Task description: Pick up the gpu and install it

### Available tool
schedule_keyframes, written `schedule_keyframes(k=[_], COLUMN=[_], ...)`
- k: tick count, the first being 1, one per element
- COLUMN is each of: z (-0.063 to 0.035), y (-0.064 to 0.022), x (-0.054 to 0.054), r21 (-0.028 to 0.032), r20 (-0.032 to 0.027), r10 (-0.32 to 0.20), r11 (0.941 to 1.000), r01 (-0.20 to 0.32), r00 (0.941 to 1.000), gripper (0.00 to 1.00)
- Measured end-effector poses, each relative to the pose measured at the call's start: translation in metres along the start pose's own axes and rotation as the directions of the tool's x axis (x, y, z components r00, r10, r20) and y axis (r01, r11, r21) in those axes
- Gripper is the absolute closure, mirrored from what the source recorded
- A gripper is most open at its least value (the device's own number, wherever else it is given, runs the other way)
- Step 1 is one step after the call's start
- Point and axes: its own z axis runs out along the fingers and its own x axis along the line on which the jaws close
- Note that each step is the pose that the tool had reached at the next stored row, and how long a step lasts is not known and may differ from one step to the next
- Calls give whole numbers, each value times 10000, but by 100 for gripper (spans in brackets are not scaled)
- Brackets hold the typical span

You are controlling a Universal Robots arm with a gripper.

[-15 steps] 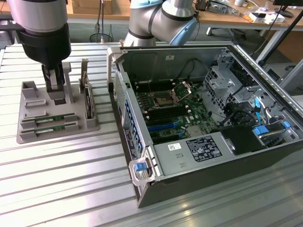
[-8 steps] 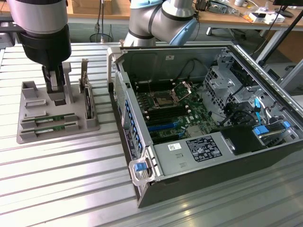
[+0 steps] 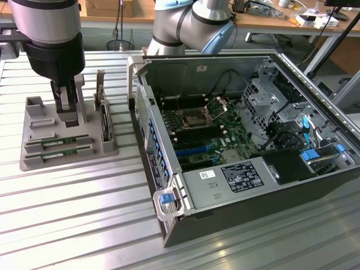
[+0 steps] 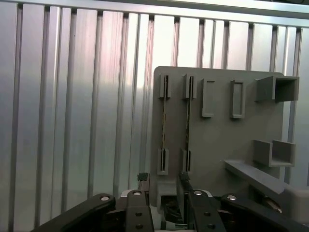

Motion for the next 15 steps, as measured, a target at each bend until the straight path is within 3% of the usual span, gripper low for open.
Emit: schedule_keyframes(k=[15], z=[40], y=[-2], x=[5], r21=[1], r20=[0], r10=[-1], r11=[10000], r01=[1], r00=[10000], gripper=[64])
